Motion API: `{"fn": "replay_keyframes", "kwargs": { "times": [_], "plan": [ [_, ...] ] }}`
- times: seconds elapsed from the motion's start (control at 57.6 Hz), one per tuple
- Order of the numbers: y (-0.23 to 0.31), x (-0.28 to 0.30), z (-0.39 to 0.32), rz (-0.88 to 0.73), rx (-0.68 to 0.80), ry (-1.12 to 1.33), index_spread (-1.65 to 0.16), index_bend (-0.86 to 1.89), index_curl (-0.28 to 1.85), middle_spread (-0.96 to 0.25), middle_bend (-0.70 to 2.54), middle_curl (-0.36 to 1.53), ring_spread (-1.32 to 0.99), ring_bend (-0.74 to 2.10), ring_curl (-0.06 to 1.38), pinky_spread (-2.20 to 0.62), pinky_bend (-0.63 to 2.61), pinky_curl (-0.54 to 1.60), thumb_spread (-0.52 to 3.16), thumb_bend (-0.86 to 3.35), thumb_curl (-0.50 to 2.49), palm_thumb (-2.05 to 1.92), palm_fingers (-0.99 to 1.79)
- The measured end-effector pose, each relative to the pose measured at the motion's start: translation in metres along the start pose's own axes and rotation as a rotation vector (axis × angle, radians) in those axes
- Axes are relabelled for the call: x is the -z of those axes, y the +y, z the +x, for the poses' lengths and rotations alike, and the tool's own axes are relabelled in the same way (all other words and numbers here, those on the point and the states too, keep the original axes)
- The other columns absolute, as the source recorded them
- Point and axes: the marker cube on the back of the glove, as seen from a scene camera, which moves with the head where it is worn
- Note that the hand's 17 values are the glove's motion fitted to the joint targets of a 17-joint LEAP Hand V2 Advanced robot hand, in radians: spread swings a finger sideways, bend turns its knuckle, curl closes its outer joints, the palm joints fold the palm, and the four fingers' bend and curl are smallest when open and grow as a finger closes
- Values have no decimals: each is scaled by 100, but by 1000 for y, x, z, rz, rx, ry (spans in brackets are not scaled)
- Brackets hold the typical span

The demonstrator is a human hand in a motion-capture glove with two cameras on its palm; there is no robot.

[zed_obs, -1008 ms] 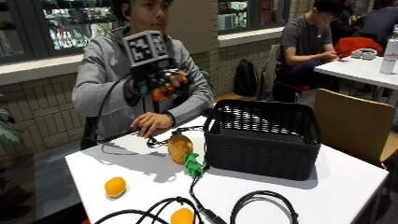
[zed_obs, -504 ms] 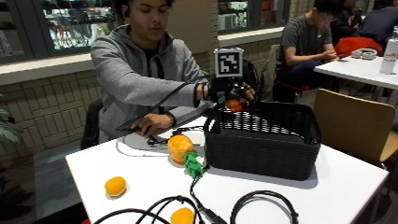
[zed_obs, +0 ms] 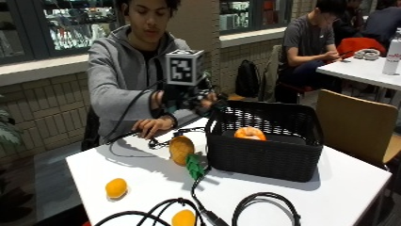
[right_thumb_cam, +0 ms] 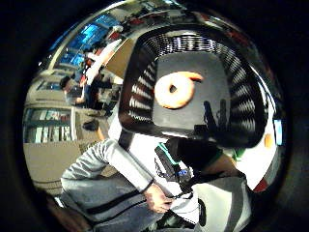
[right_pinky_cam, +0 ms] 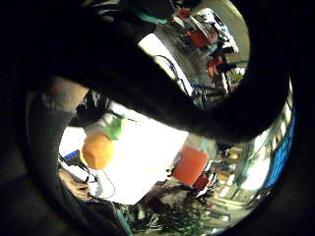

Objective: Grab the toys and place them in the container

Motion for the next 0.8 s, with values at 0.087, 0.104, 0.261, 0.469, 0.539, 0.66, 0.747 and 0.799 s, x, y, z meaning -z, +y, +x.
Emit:
{"fn": "replay_keyframes", "kwargs": {
  "times": [0.087, 0.104, 0.261, 0.469, 0.539, 0.66, 0.747, 0.799],
  "plan": [
    [59, -19, 40, 6, -239, 29, -30, 16, 24, 3, 18, 44, -3, 17, 30, 7, 72, 35, 123, -2, 35, 6, -13],
    [70, -23, 49, -5, -282, 17, -31, 16, 24, 4, 18, 44, -3, 17, 30, 7, 71, 35, 123, -2, 35, 6, -13],
    [158, -55, 141, -183, -525, -172, -31, 19, 28, 4, 18, 42, -3, 18, 29, 7, 65, 33, 123, -1, 34, 7, -5],
    [249, -148, 148, -152, -770, -263, -31, 19, 31, 4, 18, 40, -3, 18, 28, 8, 63, 33, 124, -1, 34, 10, -4],
    [255, -162, 150, -167, -795, -273, -31, 21, 33, 4, 17, 40, -3, 18, 28, 8, 62, 33, 125, -1, 34, 11, -3],
    [254, -175, 152, -201, -800, -257, -31, 27, 36, 4, 17, 38, -3, 17, 27, 8, 62, 33, 125, -1, 33, 13, -1],
    [248, -178, 152, -211, -794, -254, -31, 42, 41, 4, 15, 36, -3, 15, 25, 8, 59, 32, 128, 1, 34, 17, 2],
    [244, -178, 151, -203, -785, -254, -31, 53, 44, 4, 14, 35, -4, 14, 24, 8, 57, 32, 131, 3, 35, 22, 4]
  ]
}}
